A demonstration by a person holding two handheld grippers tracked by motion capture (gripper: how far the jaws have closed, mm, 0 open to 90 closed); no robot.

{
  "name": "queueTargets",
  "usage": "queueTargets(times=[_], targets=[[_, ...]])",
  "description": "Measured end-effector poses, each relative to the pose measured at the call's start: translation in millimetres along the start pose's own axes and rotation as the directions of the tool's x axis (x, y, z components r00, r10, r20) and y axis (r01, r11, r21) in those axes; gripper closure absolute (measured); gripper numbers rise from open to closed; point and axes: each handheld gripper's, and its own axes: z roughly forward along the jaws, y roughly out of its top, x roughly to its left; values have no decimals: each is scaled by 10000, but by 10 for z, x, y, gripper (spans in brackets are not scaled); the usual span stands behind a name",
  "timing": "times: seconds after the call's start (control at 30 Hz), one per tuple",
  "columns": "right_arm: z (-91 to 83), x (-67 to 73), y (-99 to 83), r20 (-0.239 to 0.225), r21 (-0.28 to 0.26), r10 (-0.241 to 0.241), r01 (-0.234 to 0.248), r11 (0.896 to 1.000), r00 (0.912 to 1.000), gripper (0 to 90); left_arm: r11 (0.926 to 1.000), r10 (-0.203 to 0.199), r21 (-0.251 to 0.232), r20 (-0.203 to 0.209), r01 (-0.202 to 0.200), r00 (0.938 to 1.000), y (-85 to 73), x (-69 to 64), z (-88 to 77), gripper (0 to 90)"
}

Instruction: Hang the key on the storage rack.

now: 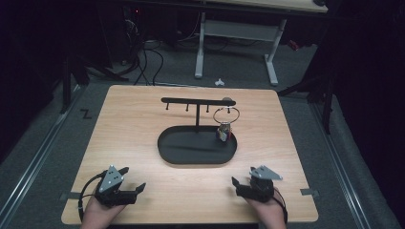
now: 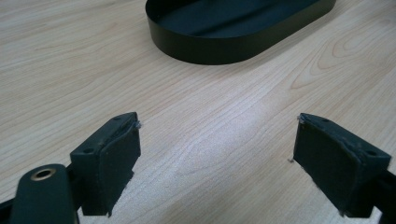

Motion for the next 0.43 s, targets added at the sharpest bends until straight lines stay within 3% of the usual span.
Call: queueTargets(times=[0.03,0.1,0.13,0.17,0.23,0.43], targets=[[-35,-3,-2,-169,173,117,-114,9998,9998,147,10000,-13,-11,30,13,10000,3,-2,5,153],[-134,-42,-7,427,-290,-278,290,9992,9987,153,9999,97,43,13,-97,10000,12,-16,23,152],[-124,-69,-31,640,-201,-120,133,9997,9979,153,9999,79,67,-2,-79,10000,14,-18,26,152],[-124,-69,-31,640,-201,-120,133,9997,9979,153,9999,79,67,-2,-79,10000,14,-18,26,152],[-71,-122,-76,380,5,510,-510,9987,9980,150,10000,33,-28,-64,-33,10000,17,-32,20,152],[-34,-114,-78,331,18,451,-452,9990,9984,151,10000,85,-34,-71,-85,9999,15,-27,18,152]])
